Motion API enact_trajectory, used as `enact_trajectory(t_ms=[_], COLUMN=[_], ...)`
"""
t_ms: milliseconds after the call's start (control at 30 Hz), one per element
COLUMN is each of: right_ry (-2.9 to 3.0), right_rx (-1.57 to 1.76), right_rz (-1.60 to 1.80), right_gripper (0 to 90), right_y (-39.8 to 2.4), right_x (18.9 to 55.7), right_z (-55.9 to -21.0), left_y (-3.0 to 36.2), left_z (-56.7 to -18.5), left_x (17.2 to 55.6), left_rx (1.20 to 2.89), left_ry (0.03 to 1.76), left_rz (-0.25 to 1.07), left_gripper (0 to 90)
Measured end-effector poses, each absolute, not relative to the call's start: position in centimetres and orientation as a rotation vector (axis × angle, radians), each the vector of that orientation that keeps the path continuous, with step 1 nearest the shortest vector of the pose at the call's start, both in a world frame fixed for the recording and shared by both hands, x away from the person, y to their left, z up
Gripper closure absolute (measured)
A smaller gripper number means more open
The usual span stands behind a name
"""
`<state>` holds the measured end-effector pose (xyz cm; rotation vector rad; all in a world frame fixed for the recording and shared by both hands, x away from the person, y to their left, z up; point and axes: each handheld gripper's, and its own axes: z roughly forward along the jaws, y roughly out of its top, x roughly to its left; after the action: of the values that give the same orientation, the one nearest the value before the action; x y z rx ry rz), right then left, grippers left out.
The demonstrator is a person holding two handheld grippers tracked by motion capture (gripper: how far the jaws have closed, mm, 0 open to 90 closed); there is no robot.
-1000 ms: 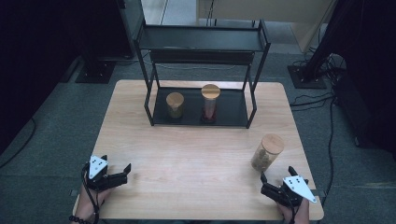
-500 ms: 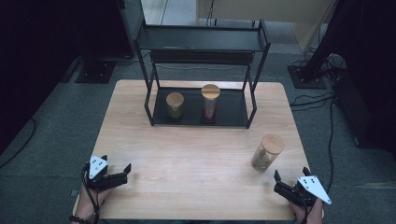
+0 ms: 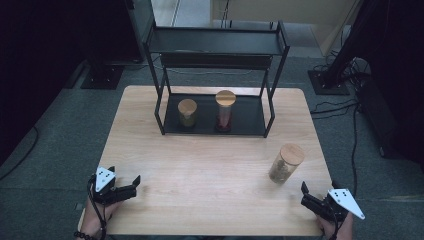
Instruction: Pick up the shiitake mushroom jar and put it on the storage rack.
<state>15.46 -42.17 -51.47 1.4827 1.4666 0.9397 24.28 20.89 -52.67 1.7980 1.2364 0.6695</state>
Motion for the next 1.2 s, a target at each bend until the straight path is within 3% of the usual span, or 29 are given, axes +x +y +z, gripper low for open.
enact_trajectory(t_ms=[1200], right_ry=[1.574], right_rx=[1.426], right_rz=[0.959], right_gripper=[0.5], right_y=[-41.4], right_x=[16.1], right_z=[-51.5], left_y=[20.9], left_z=[-52.7], left_x=[24.3], left_rx=[1.794], left_ry=[1.245], left_rz=[0.668], left_gripper=[0.4])
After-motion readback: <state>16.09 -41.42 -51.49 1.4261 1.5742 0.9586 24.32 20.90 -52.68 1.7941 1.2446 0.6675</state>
